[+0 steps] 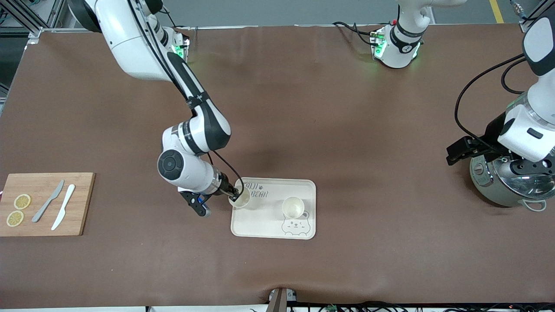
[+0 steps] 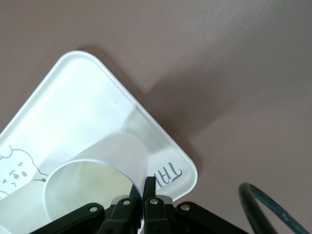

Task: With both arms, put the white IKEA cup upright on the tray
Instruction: 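Carry the cup to the tray with the right gripper while the left gripper retracts, then lower the cup upright onto the tray and open the right gripper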

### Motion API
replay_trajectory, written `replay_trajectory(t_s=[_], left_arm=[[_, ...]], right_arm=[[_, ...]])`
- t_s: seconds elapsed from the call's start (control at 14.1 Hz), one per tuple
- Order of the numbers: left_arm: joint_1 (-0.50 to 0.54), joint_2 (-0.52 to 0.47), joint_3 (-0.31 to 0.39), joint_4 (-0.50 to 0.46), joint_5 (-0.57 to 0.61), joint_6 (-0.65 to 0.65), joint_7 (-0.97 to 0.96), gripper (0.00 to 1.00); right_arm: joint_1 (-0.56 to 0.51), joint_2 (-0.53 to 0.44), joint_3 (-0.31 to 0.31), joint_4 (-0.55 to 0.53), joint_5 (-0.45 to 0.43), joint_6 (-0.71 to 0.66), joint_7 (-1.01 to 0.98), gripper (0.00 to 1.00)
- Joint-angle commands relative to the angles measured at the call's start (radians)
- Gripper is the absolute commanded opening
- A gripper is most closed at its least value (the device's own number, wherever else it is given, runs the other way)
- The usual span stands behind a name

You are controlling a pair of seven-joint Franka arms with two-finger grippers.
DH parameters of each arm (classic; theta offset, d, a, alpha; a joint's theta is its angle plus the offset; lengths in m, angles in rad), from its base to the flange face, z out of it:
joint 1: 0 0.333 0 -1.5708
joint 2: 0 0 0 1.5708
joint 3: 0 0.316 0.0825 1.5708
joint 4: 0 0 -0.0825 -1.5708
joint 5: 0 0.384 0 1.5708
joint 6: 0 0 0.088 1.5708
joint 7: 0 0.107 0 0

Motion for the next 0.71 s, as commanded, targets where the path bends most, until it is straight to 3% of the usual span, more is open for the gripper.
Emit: replay_trajectory(t_s=[0.0,0.36,0.43,0.64], left_arm=[[0.011,-0.026,-0.003,-0.012,0.016,-0.014,0.026,1.00],[0.013,-0.033,-0.003,-0.010,0.007,-0.014,0.129,1.00],[0.013,-0.037,-0.003,-0.010,0.003,-0.014,0.122,1.00],[0.048,-0.065,-0.005,-0.016,-0.059,-0.014,0.076,1.00]], right_arm=[[0.024,0.042,-0.008,0.034,0.020,0.027,0.040,0.00],[0.031,0.054,-0.008,0.034,0.018,0.043,0.041,0.01],[0.031,0.054,-0.009,0.034,0.018,0.044,0.041,0.11],[0.028,0.049,-0.009,0.034,0.020,0.039,0.043,0.57]])
